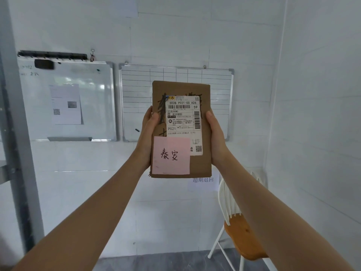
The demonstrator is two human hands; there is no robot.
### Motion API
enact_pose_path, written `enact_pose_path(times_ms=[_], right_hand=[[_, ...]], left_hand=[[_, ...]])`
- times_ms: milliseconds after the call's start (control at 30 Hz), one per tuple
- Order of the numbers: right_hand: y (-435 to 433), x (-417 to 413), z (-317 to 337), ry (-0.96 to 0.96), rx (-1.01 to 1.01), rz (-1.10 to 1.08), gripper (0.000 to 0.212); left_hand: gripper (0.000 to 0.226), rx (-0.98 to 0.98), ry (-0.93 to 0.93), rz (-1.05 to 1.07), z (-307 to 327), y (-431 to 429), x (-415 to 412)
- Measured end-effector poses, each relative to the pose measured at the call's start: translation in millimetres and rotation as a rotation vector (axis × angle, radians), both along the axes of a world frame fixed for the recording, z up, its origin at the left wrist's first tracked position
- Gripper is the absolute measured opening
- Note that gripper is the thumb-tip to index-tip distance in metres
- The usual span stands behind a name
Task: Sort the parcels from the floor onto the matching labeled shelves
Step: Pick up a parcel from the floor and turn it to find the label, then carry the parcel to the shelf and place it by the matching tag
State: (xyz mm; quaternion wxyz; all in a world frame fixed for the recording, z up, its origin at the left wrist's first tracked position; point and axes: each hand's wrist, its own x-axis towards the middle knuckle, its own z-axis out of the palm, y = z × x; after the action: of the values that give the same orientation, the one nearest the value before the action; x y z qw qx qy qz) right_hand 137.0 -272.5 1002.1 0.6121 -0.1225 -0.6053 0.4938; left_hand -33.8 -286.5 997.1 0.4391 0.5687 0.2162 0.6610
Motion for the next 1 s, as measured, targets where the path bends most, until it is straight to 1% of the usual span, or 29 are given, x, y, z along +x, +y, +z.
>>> enact_pose_path(times_ms=[133, 167, 267, 333, 400, 567, 633, 700, 833, 933, 1000], right_hand=[[0.6, -8.1, 4.0, -0.001, -0.006, 0.024, 0.062], [1.9, -11.2, 4.7, 0.002, 0.002, 0.030, 0.061], [1.8, -24.3, 6.1, 0.026, 0.015, 0.069, 0.060], [1.9, -33.0, 4.6, 0.040, 0.027, 0.086, 0.060], [2.8, -41.7, 1.3, 0.047, 0.031, 0.120, 0.061], [5.1, -72.8, -2.5, 0.043, 0.002, 0.310, 0.067], [2.1, -88.2, -3.9, 0.030, 0.005, 0.408, 0.067], [-3.4, -104.6, -7.6, 0.023, -0.012, 0.507, 0.069], [-31.5, -143.5, -14.8, 0.020, -0.055, 0.704, 0.080], [-68.8, -176.1, -15.4, -0.017, -0.056, 0.823, 0.080], [-99.3, -198.3, -15.2, -0.055, -0.049, 0.893, 0.078]], left_hand=[[0.065, 0.026, 0.025, 0.072, 5.9, -4.3, -6.8], [0.060, 0.030, 0.028, 0.096, 8.2, -5.4, -10.2], [0.036, 0.019, 0.022, 0.158, 13.5, -9.6, -22.4], [0.032, 0.009, 0.030, 0.192, 14.4, -14.6, -30.2], [0.036, 0.006, 0.046, 0.237, 13.3, -23.1, -37.5], [0.069, -0.018, 0.034, 0.394, 9.4, -49.5, -59.3], [0.076, -0.004, 0.009, 0.458, 8.1, -63.7, -68.1], [0.075, 0.004, -0.003, 0.511, 5.3, -82.8, -76.8], [0.069, -0.008, -0.056, 0.680, -5.4, -138.7, -93.2], [0.059, -0.002, -0.084, 0.861, -10.8, -191.6, -102.6], [0.058, -0.001, -0.100, 0.975, -12.6, -230.9, -108.5]])
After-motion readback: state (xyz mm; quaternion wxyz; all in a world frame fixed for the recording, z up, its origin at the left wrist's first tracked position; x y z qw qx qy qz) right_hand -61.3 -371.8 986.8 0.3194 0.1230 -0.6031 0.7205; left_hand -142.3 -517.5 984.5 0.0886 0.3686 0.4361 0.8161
